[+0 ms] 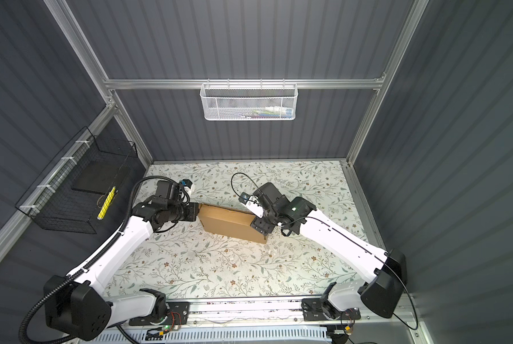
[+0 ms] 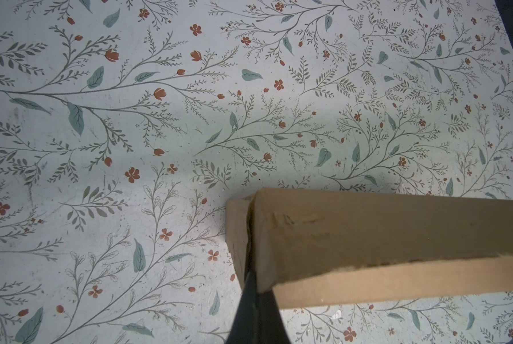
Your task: Fold the paper box
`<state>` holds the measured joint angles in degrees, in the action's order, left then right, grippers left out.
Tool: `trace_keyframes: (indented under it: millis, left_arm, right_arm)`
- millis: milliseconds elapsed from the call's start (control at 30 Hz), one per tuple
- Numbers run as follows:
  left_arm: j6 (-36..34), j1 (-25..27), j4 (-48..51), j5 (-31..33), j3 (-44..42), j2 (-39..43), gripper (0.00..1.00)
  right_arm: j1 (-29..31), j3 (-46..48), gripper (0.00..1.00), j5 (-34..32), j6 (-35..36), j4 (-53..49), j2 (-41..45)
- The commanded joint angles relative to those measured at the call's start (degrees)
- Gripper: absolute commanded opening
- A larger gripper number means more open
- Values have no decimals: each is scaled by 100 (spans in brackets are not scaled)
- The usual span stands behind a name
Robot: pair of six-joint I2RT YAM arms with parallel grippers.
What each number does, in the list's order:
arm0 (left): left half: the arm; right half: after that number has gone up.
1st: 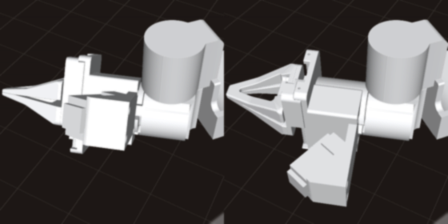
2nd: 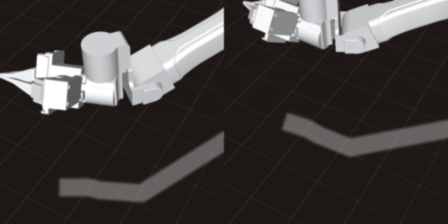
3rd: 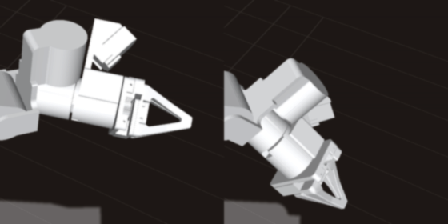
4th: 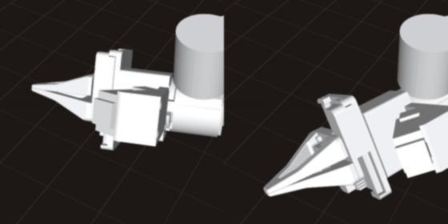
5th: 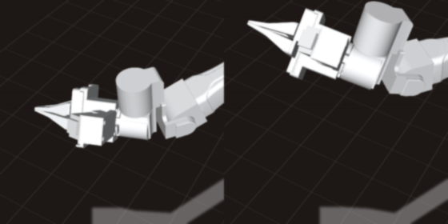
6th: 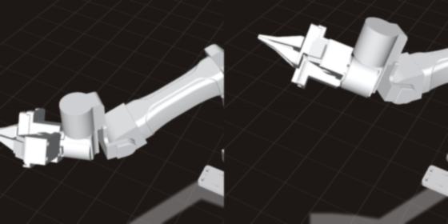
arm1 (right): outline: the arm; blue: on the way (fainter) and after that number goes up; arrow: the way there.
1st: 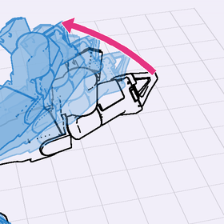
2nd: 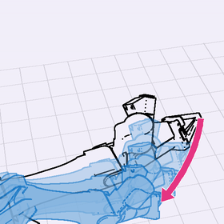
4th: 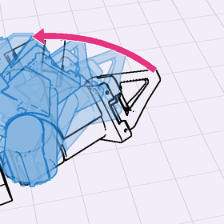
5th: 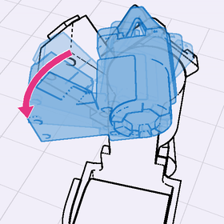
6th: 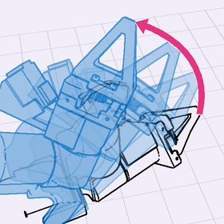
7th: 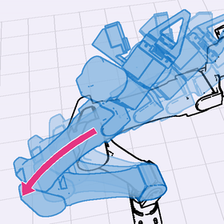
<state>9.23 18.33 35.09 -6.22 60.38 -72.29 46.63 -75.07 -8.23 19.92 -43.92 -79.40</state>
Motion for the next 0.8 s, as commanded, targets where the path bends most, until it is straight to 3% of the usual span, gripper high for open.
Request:
trace_keyframes:
  millis: [0, 767]
  left_arm:
    - [4, 22, 141, -125, 29, -75, 0]
    - [52, 22, 50, -239, -70, -110, 0]
  right_arm:
    - [21, -166, 82, -114, 253, 64, -126]
    - [153, -119, 84, 213, 538, 203, -433]
